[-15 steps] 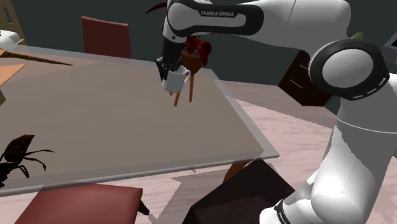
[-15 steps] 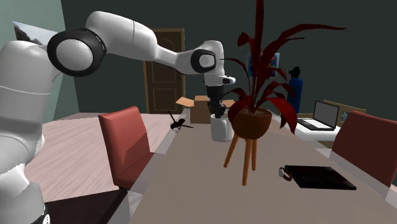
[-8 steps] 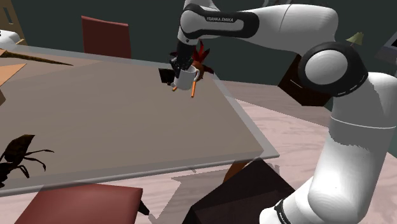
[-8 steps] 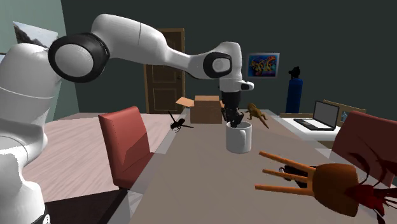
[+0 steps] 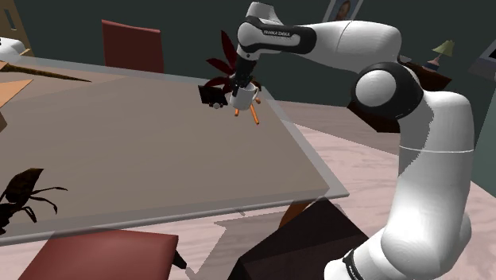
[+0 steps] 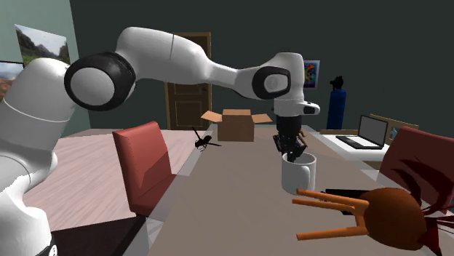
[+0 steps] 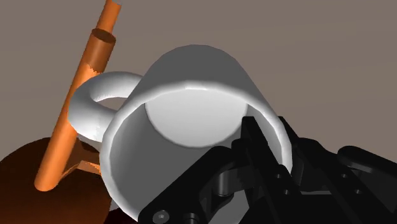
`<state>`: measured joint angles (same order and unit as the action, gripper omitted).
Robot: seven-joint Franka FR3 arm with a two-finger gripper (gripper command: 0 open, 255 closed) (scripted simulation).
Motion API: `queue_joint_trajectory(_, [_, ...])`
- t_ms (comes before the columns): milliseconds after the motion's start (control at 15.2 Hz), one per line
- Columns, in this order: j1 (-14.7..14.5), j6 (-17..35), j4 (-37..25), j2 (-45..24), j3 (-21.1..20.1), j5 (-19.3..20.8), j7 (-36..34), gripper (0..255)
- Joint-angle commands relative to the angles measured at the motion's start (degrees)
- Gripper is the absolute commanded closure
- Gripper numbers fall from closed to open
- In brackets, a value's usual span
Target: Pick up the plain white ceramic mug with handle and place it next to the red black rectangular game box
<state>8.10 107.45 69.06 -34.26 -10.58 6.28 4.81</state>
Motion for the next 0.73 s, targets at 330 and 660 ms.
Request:
queue_joint_trajectory(330, [3.8, -2.8, -11.4, -8.5, 1.4, -0.2, 6.2, 255])
queue_joint_trajectory(660, [4.1, 1.1, -7.5, -8.6, 1.4, -0.2, 6.1, 255])
